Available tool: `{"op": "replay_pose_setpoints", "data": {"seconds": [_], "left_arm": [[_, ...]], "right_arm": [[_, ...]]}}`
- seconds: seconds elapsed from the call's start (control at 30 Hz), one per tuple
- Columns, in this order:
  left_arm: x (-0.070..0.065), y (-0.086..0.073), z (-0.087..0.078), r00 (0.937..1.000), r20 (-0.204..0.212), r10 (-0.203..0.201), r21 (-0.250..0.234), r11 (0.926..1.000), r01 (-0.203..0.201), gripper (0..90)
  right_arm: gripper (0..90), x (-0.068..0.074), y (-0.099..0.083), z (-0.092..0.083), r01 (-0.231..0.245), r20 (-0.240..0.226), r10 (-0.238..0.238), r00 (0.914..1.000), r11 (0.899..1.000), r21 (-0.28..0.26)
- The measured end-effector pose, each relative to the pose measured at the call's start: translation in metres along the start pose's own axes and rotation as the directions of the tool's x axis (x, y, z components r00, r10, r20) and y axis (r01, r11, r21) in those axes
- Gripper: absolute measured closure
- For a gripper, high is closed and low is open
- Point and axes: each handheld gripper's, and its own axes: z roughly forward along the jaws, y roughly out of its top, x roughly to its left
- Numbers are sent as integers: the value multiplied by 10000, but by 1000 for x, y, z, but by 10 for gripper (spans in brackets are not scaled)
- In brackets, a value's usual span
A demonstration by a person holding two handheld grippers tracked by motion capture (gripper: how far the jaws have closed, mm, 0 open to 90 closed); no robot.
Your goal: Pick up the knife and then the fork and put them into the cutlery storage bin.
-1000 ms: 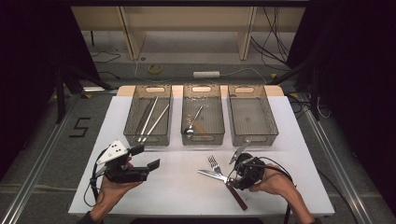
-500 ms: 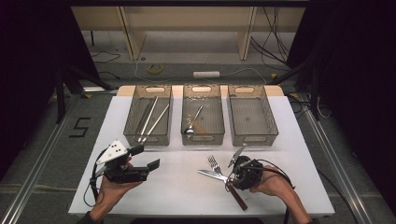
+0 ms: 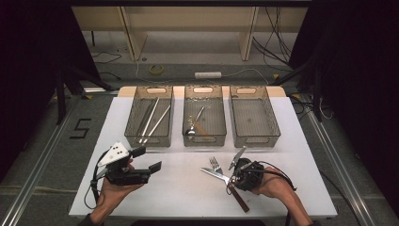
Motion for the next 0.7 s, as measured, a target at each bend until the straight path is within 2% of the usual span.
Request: {"op": "replay_pose_setpoints", "data": {"seconds": [0.03, 0.17, 0.47, 0.7], "left_arm": [[0, 0, 0, 10000, -1, 54, 50, 10000, -53, 157], [1, 0, 0, 10000, 4, 21, -2, 10000, -21, 157], [1, 0, -1, 10000, -19, 25, -3, 10000, -25, 157], [0, 0, -1, 10000, -19, 36, -14, 10000, -36, 157]], "right_arm": [[761, 1, 0, 0, -151, -33, 151, 9999, 9999, -23], [767, 0, 1, 0, 123, -18, -123, 9999, 9999, 21], [774, -1, 0, -3, 244, -1, -244, 9997, 9997, 24], [774, -8, -5, -17, -22, 46, 24, 10000, 9989, -475]]}}
